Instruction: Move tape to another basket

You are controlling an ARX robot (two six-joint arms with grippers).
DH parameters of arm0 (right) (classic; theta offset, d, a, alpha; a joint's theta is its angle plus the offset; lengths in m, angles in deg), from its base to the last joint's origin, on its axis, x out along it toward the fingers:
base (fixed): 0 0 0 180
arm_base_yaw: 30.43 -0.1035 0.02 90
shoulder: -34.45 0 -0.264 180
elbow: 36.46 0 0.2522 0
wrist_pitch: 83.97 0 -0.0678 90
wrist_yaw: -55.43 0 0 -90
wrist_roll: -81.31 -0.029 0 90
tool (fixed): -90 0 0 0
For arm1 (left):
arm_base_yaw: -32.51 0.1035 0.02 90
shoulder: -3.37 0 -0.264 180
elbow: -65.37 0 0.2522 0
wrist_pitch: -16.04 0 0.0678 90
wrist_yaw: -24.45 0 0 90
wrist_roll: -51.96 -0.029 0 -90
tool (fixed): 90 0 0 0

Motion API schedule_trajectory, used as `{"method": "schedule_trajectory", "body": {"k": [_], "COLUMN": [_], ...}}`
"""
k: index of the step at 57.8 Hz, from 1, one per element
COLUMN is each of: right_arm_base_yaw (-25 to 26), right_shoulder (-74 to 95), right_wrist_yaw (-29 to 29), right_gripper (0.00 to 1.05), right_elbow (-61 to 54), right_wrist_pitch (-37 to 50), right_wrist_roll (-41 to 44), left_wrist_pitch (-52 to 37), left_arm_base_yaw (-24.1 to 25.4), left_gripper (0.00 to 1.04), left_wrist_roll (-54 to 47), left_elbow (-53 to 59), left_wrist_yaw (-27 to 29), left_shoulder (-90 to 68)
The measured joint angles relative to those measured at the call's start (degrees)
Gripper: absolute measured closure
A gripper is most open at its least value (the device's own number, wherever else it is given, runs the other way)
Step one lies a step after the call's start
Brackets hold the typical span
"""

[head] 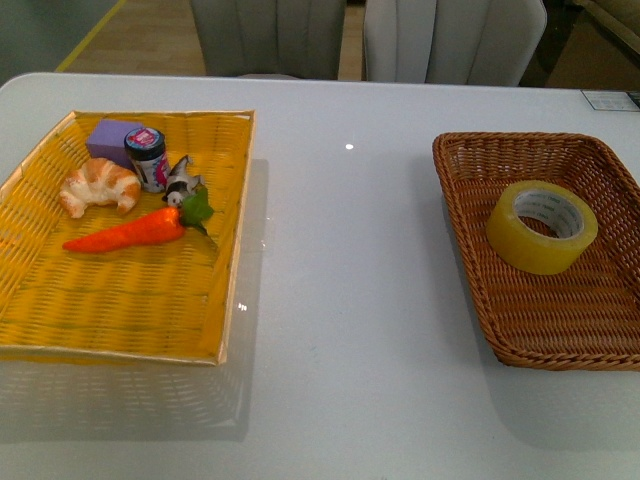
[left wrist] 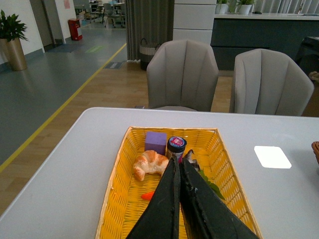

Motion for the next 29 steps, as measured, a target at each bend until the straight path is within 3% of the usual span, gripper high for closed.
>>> {"method": "schedule_trajectory", "body": {"k": [5, 9, 16, 21, 29], "right_arm_base_yaw": [0.0, 0.0, 0.0, 0.0, 0.0], "right_shoulder": [0.0, 0.0, -0.1, -0.1, -0.1], "right_wrist_yaw": [0.0, 0.0, 0.0, 0.0, 0.0], "right_gripper": [1.03, 0.93, 0.70, 0.45, 0.21], "right_elbow": [0.0, 0.0, 0.0, 0.0, 0.0], "right_wrist_pitch": [0.0, 0.0, 0.0, 0.0, 0.0], "right_wrist_roll": [0.0, 0.1, 0.1, 0.1, 0.1], "left_wrist_pitch": [0.0, 0.0, 0.0, 0.0, 0.0], "left_arm_base_yaw": [0.0, 0.0, 0.0, 0.0, 0.0], "left_gripper": [1.03, 1.02, 0.80, 0.55, 0.30], "left_wrist_roll": [0.0, 0.1, 0.0, 0.0, 0.0], "left_elbow": [0.0, 0.0, 0.0, 0.0, 0.0], "left_wrist_yaw": [0.0, 0.0, 0.0, 0.0, 0.0], "left_shoulder": [0.0, 0.0, 0.0, 0.0, 0.0]}}
